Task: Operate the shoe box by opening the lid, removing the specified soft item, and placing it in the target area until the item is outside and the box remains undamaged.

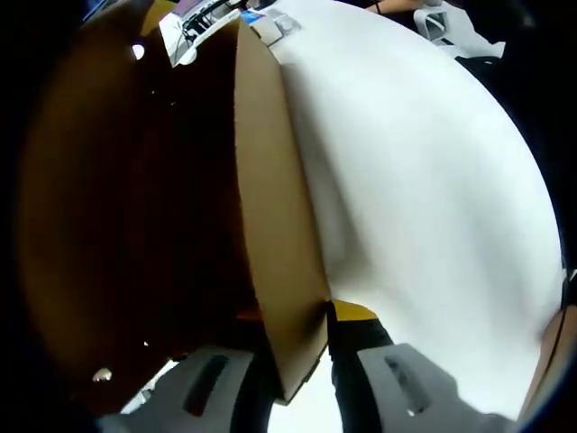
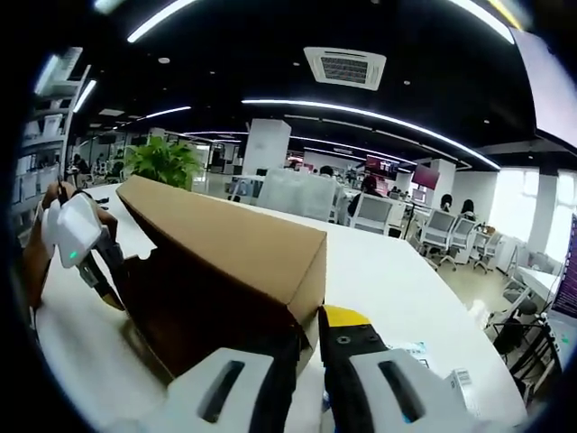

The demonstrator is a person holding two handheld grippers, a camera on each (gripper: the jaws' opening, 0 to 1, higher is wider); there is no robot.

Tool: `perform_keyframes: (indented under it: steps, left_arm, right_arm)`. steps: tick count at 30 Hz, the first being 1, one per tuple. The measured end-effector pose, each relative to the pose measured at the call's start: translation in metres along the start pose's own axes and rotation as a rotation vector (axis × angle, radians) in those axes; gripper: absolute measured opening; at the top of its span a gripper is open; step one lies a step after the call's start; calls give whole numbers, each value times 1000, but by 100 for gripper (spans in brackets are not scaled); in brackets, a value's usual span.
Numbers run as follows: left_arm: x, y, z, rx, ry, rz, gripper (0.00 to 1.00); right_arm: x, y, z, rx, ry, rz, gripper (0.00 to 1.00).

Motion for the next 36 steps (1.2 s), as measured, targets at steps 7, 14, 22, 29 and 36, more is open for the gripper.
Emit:
perform_keyframes:
  steps: [7, 14, 22, 29, 36]
  left_arm:
    - [0, 3, 3, 2, 9, -7, 25]
    - [16, 18, 9, 9, 65, -76, 35]
    - [41, 40, 3, -53, 127, -144, 46]
    - [67, 58, -3, -116, 201, -225, 49]
    - [79, 69, -3, -137, 228, -302, 49]
  right_arm:
    - [-2, -3, 0, 1, -6, 7, 6]
    - [-3, -3, -1, 0, -6, 5, 5]
    - [-4, -2, -1, -3, -9, 5, 5]
    - [-4, -2, -1, -3, -9, 6, 5]
    - [-4, -2, -1, 1, -12, 5, 4]
Point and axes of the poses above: the point that each gripper's makers call its tool centre point, and the gripper's own axes: x roughly backward along the fingers, z roughly to its left, y roughly out of its top, the point moved 4 cm from there along x, roughly backward along the fingers, and after that the axes turned 9 degrees about z, right-handed, at the moved point
